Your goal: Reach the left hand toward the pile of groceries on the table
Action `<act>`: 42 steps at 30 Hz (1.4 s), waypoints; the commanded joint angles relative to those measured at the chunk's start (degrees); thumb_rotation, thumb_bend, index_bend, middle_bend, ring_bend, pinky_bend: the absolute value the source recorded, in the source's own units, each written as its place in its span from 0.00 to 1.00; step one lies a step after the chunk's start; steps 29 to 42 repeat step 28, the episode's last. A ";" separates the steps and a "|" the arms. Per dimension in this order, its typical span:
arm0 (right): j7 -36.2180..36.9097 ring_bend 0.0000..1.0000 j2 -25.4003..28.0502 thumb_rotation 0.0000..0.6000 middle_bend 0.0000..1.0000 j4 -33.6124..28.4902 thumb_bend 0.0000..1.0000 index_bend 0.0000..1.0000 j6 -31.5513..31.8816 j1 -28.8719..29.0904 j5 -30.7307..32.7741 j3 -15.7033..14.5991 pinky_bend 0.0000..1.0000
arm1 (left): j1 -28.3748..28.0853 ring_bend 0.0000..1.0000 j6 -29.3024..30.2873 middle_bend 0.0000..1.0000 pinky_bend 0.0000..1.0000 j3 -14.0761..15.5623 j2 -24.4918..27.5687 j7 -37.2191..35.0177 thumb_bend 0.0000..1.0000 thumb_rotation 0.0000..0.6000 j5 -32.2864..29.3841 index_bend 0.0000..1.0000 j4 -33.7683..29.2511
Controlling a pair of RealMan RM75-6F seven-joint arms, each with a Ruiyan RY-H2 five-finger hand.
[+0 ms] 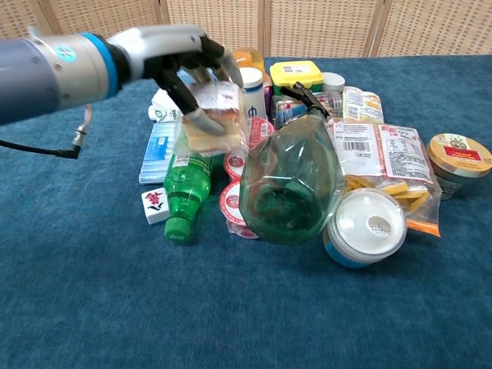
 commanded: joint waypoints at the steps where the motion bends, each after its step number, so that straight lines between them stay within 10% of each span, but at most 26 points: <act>1: -0.05 0.00 -0.35 0.82 0.03 0.13 0.03 0.00 -0.37 0.28 -0.12 0.05 0.00 | 2.80 0.69 2.55 0.53 0.22 -0.45 3.31 -3.17 0.17 1.00 3.30 0.50 -3.34; 17: 0.22 0.00 -2.79 0.82 0.03 1.90 0.03 0.00 -2.95 2.07 -0.43 0.26 0.00 | 15.65 0.67 14.67 0.51 0.20 -3.13 18.58 -17.97 0.17 1.00 15.60 0.48 -17.53; 42: -0.55 0.00 -2.52 0.83 0.03 1.29 0.04 0.00 -3.18 2.44 0.35 0.68 0.00 | 16.25 0.66 14.42 0.51 0.18 -3.58 19.09 -19.66 0.17 1.00 17.96 0.48 -17.91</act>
